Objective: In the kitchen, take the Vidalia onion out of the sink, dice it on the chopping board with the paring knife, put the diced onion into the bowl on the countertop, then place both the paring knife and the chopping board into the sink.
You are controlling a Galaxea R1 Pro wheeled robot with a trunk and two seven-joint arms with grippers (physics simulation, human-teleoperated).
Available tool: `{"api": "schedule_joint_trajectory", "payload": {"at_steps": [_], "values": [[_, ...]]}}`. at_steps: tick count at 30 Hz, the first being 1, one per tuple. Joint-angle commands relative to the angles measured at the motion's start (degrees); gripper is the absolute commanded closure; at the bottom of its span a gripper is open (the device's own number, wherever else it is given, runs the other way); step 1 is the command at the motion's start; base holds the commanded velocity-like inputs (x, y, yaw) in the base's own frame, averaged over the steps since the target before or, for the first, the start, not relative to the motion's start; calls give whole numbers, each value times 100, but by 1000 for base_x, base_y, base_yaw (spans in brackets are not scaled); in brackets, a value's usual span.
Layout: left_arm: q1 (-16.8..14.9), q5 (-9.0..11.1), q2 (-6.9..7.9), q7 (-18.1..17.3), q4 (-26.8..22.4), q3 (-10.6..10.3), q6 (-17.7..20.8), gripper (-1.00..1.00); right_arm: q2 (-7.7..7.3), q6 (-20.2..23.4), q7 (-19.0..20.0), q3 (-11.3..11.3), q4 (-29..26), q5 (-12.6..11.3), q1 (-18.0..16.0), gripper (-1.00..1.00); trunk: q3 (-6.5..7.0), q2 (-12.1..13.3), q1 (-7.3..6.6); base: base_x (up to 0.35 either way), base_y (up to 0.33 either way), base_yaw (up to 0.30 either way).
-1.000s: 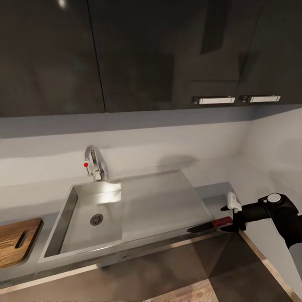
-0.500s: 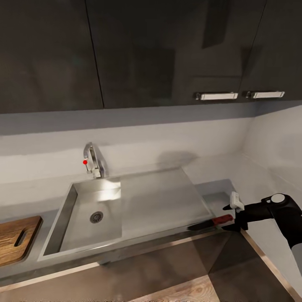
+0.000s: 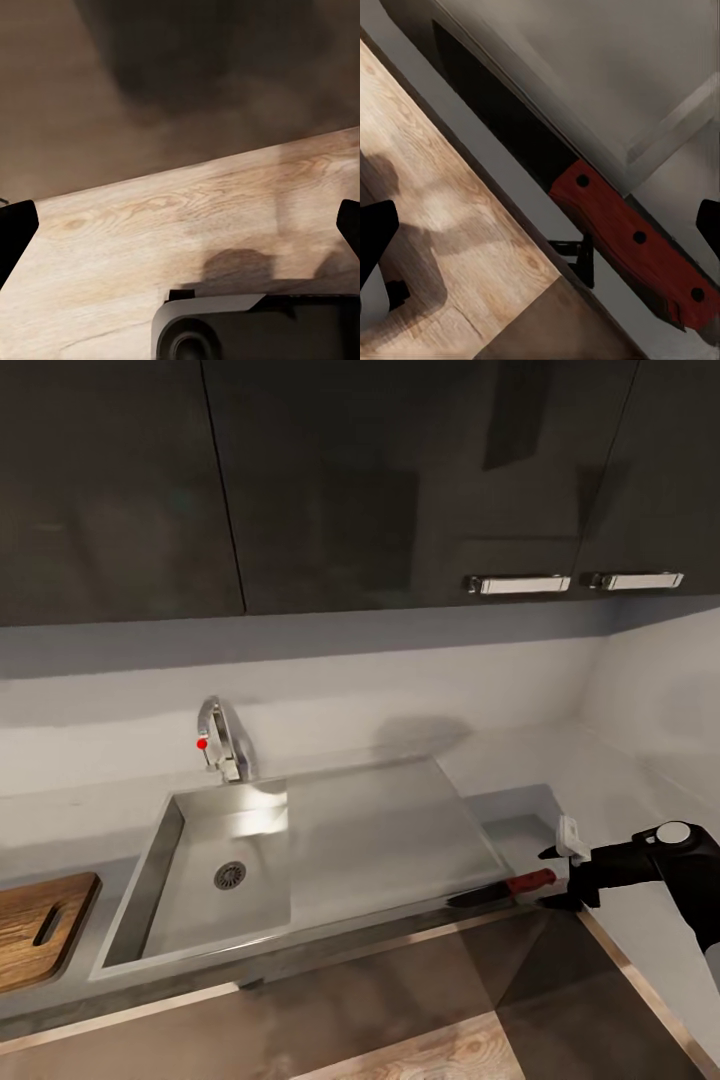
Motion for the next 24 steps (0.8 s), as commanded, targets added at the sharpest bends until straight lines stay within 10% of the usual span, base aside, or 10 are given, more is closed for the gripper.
{"api": "schedule_joint_trajectory", "payload": {"at_steps": [1,7,24], "values": [[0,39,9,49,-5,-48,-5,-100,-11,41,27,-67,-6,20,-5,-100,-11,-11,4,0,0,0],[1,40,9,49,-2,-48,-2,-100,-61,41,17,-423,-13,21,-5,-100,-11,-11,4,0,0,0],[1,46,9,49,6,-48,0,-100,-243,69,-30,-512,-50,-18,-30,-100,-11,-11,4,0,0,0]]}}
